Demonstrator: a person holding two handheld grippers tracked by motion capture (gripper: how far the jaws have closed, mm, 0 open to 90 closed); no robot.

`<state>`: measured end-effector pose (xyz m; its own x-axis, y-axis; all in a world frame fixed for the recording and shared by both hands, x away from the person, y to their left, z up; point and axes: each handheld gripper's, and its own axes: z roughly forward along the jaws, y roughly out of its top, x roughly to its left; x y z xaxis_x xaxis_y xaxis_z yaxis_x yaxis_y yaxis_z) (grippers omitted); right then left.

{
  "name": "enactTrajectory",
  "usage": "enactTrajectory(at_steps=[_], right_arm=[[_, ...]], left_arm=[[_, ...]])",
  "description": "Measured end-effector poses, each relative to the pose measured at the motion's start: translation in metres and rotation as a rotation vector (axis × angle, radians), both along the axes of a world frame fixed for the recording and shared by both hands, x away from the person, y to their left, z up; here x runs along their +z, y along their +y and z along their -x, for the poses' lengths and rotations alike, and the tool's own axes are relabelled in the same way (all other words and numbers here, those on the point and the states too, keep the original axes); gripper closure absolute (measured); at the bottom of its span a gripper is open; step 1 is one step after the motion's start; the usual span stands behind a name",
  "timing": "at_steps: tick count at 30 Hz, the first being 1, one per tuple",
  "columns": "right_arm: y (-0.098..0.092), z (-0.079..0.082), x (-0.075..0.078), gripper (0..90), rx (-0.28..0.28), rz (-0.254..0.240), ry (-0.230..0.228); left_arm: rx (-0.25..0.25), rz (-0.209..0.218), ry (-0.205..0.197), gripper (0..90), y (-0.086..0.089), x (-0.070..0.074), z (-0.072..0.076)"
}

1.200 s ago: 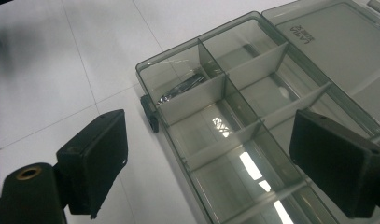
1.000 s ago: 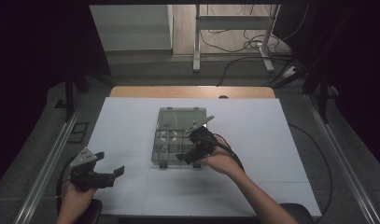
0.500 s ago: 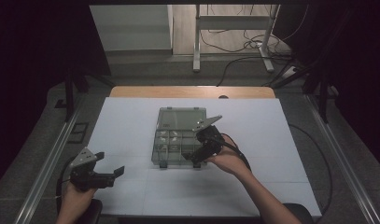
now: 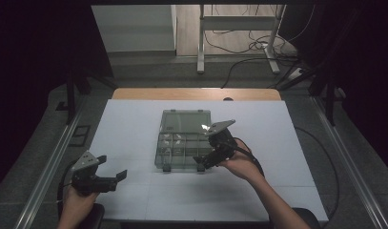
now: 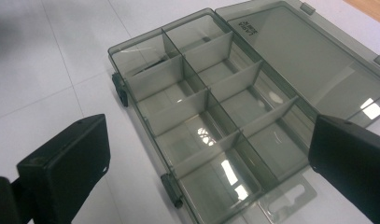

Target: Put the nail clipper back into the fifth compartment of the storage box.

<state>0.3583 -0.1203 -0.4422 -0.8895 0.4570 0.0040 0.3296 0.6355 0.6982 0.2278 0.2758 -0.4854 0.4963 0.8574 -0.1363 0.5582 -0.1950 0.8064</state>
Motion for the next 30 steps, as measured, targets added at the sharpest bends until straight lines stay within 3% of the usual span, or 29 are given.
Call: enactTrajectory(at_steps=[17, 30], right_arm=[[-0.029, 0.004, 0.009, 0.0, -0.023, -0.046, -0.038], [-0.056, 0.009, 0.004, 0.0, -0.066, -0.038, -0.040]], left_arm=[[0.002, 0.000, 0.001, 1.1, 0.000, 0.000, 0.000], [0.001, -0.002, 0.003, 1.2, -0.001, 0.000, 0.000]])
